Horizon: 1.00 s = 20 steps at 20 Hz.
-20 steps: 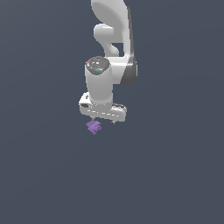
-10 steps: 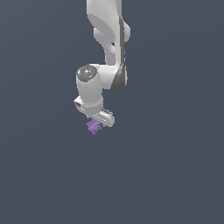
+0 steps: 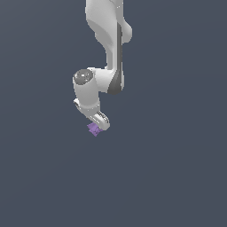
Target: Pick up the object and move it to a goal position.
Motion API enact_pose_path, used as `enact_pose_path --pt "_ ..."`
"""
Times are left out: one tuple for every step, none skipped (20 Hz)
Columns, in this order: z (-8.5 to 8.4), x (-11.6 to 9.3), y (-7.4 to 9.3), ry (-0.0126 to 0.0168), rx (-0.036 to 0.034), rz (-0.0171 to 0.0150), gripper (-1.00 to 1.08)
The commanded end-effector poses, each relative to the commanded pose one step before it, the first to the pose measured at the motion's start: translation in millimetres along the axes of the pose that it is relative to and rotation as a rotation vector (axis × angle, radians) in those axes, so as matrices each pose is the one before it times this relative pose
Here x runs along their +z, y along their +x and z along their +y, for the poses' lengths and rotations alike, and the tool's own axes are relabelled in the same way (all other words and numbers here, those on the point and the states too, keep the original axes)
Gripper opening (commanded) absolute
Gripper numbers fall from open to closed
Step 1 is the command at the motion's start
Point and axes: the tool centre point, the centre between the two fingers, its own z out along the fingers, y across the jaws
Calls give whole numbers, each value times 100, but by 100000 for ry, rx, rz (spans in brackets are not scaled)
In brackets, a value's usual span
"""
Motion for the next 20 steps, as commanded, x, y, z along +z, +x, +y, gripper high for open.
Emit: enact_pose_path --pt "218 149 31 3 1582 117 100" --pt "13 11 0 -3 98 5 100" --pt "-64 -46 -11 -25 -609 -70 100" --pt "-1 34 -2 0 0 0 100" --pt "-4 102 -6 0 0 0 100" --pt "-6 169 -10 0 0 0 100" --pt "26 233 5 1 69 7 100" --pt "-10 303 -19 0 0 0 100" --pt "37 363 4 0 97 10 100" --pt "21 429 -9 -1 69 7 100" --pt "20 491 -13 -1 69 7 100" --pt "17 549 -16 -1 69 7 100" --pt "17 527 -12 -1 69 8 100" --pt "16 460 -3 1 69 7 100" --pt "-19 396 -14 0 0 0 100" --pt "14 323 16 6 68 7 100" --pt "-21 260 5 0 0 0 100" --pt "13 186 31 18 66 5 100" --pt "-17 133 15 0 0 0 100" --pt "-12 76 12 0 0 0 100"
